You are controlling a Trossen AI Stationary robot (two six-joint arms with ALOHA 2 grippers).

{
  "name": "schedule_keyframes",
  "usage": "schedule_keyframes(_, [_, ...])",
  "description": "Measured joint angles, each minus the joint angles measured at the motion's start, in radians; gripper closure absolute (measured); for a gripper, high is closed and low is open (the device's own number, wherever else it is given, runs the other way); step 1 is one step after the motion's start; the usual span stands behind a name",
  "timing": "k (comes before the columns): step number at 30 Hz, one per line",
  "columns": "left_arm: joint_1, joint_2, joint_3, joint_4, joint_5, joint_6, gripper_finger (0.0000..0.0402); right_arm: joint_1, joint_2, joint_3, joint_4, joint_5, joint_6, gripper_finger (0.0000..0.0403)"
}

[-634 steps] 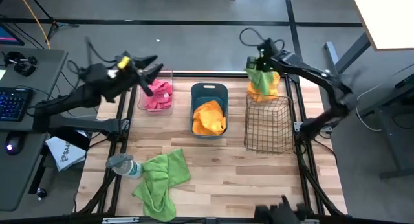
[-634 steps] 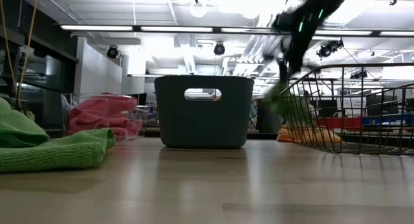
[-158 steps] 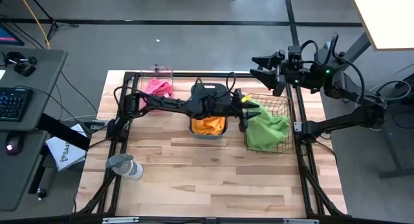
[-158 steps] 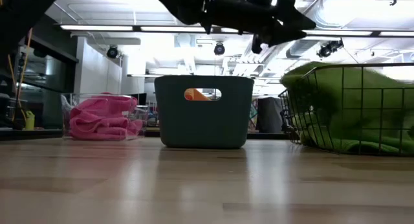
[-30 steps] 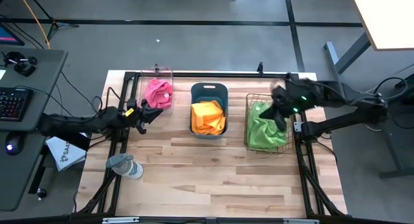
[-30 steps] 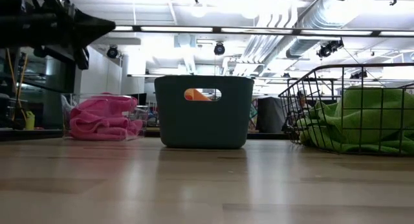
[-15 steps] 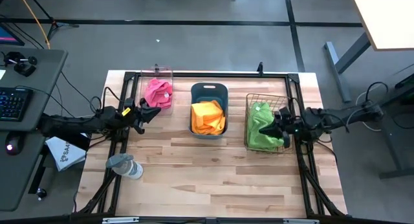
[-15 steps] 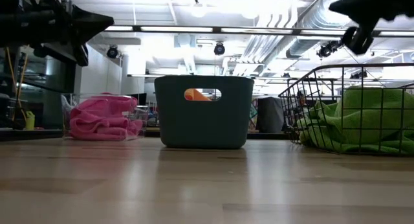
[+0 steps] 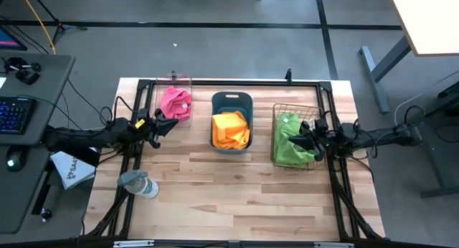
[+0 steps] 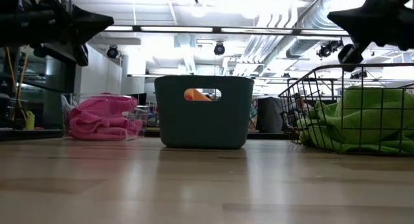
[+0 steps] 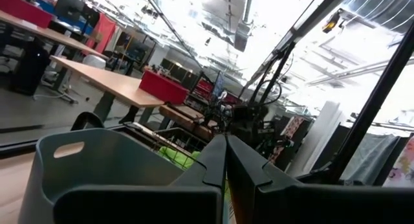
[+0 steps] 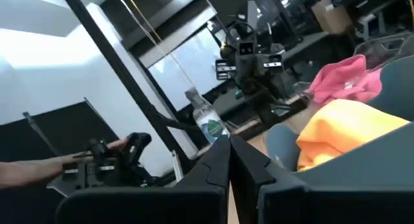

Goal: Sort microfiber towel by color & place in baskets
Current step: Return to Home Position

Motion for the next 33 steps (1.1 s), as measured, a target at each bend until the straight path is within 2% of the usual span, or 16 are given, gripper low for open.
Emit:
schedule_keyframes(5, [0.000,-0.026,0.000,-0.009,0.000,0.000,0.0401,0.000,-0.032,-0.028,-0.020,-0.028,-0.036,0.0403])
schedule_keyframes(8, [0.000,-0.083,0.000,-0.044,0.000,0.000,0.0401,0.000,-0.032,-0.028,-0.017,-0.065,-0.108,0.0403])
schedule_keyframes(13, [0.000,-0.201,0.001,-0.141,-0.001,0.000,0.0401,0.000,-0.031,-0.028,-0.070,-0.060,-0.139,0.0403])
schedule_keyframes(17, [-0.007,-0.199,0.002,-0.186,-0.002,0.001,0.0401,0.000,-0.030,-0.028,-0.104,-0.059,-0.142,0.0403])
schedule_keyframes(23, [-0.047,-0.200,0.001,-0.423,0.000,0.001,0.0401,0.001,-0.039,-0.028,-0.140,-0.059,-0.142,0.0403])
schedule_keyframes(29, [-0.087,-0.200,0.002,-0.423,0.033,0.000,0.0401,0.000,-0.214,-0.028,-0.280,-0.056,-0.142,0.0403])
schedule_keyframes(33, [-0.109,-0.199,0.002,-0.421,0.034,0.000,0.0401,0.003,-0.226,-0.029,-0.291,-0.053,-0.142,0.0403])
